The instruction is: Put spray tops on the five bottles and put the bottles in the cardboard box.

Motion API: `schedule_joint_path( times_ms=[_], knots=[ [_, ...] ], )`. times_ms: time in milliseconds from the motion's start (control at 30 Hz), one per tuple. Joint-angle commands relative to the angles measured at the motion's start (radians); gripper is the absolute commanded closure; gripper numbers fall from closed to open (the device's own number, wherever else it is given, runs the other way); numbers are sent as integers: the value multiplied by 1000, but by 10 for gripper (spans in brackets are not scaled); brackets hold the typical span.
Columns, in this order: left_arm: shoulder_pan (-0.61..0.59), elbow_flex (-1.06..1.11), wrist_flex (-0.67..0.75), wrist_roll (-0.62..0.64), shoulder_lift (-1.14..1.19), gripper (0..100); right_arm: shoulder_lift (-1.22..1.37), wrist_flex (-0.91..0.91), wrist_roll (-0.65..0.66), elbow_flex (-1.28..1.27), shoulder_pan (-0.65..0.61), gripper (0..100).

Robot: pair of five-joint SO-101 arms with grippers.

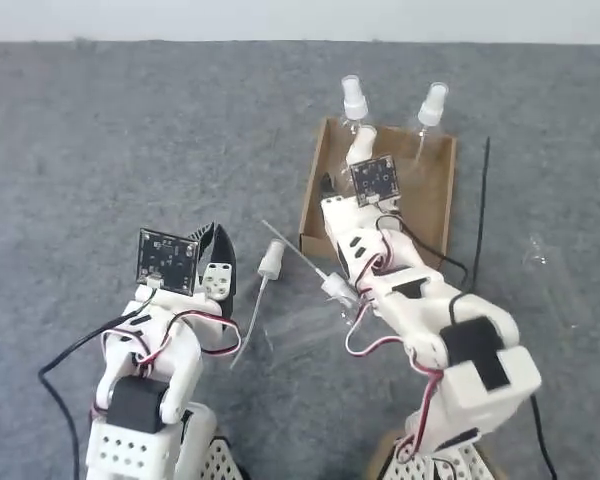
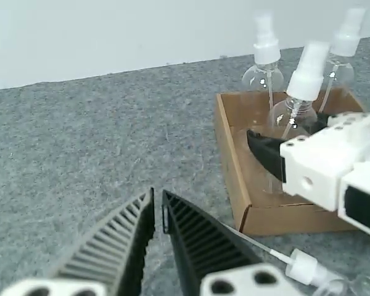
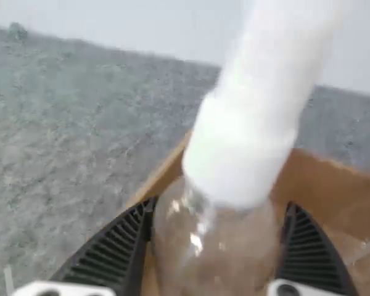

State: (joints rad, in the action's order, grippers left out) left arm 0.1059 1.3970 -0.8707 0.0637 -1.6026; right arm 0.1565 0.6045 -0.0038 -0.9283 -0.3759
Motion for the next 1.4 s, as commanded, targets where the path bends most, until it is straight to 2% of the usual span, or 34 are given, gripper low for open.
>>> schedule_joint_path(
  times_ms=[0, 467, 900, 1000, 1100, 1167, 1233, 1367],
  knots=[
    [-5, -10, 29, -3, -15, 988, -186, -97, 5, 18, -1, 741],
    [-5, -10, 28, -3, -15, 988, -642, -509, 5, 68, -4, 742],
    [-5, -10, 29, -3, -15, 988, -940, -1392, 14, 417, 35, 744],
    [-5, -10, 31, -3, -14, 988, -955, -1521, 12, 466, 91, 801],
    [-6, -10, 31, -3, -11, 988, -961, -1613, 17, 494, 139, 910],
    [-6, -13, 28, -3, -8, 988, -977, -1658, 81, 491, 182, 972],
    [-6, -13, 28, -2, -8, 988, -986, -1724, 218, 491, 234, 990],
    [-6, -13, 26, -2, -6, 988, -987, -1890, 420, 496, 317, 840]
  ],
)
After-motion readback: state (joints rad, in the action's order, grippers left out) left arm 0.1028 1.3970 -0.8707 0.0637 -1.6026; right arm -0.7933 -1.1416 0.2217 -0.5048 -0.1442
